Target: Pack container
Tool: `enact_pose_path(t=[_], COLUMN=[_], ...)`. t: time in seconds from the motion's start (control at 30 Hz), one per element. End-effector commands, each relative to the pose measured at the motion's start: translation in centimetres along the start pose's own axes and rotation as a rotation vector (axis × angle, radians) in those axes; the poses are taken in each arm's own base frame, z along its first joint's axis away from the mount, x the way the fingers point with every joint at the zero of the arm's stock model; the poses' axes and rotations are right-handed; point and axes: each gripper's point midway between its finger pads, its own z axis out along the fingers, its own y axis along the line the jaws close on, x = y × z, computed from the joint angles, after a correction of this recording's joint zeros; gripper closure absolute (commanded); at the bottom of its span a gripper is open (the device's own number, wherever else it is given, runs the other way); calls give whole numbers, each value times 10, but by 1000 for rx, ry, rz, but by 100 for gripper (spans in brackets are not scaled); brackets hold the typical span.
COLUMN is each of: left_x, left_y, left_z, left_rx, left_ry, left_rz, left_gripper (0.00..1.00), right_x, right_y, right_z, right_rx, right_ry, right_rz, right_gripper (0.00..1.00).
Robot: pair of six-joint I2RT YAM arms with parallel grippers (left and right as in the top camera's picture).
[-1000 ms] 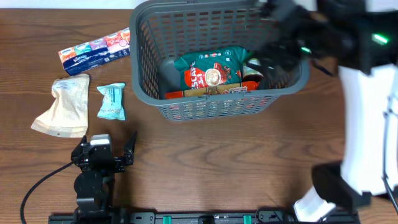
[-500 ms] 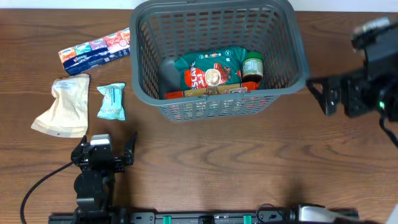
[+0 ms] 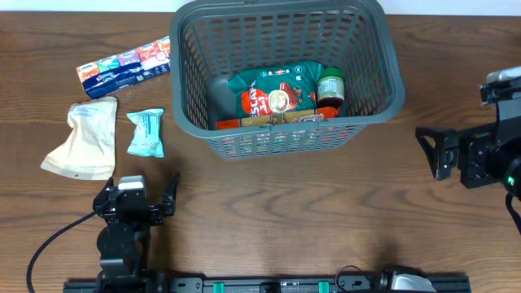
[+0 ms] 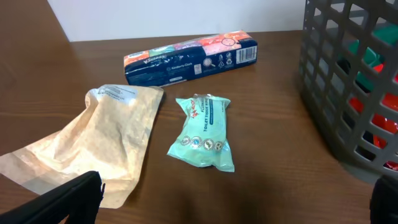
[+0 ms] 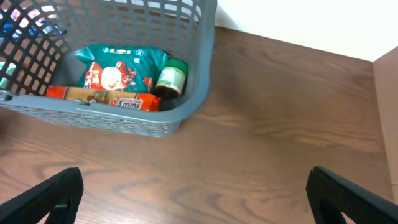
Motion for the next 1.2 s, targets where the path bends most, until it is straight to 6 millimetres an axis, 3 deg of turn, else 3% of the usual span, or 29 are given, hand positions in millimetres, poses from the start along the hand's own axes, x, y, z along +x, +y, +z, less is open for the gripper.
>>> enact_pose_path(t=[0.0,0.3,0.47,0.67,0.93,1.17], left_x=[10,10,10,10,10,10], left_y=[-4,-4,-4,-4,-4,-4], left_z=[3,3,3,3,3,3], left_rx=[15,15,15,15,15,15], left_ry=[20,20,20,20,20,20], left_rz=[17,17,17,17,17,17], left_gripper=[1,1,1,1,1,2], right_x=[1,0,2,10,18,18], right_y=[-5,-7,20,37,55,57], right_z=[4,5,4,1,-17,-30], right_rx=[13,27,-122,-176,-195,-189], right_ry=[16,16,6,30,8,-36], right_rz=[3,23,-57,-136,-215,-169], right_gripper=[1,1,1,1,1,1])
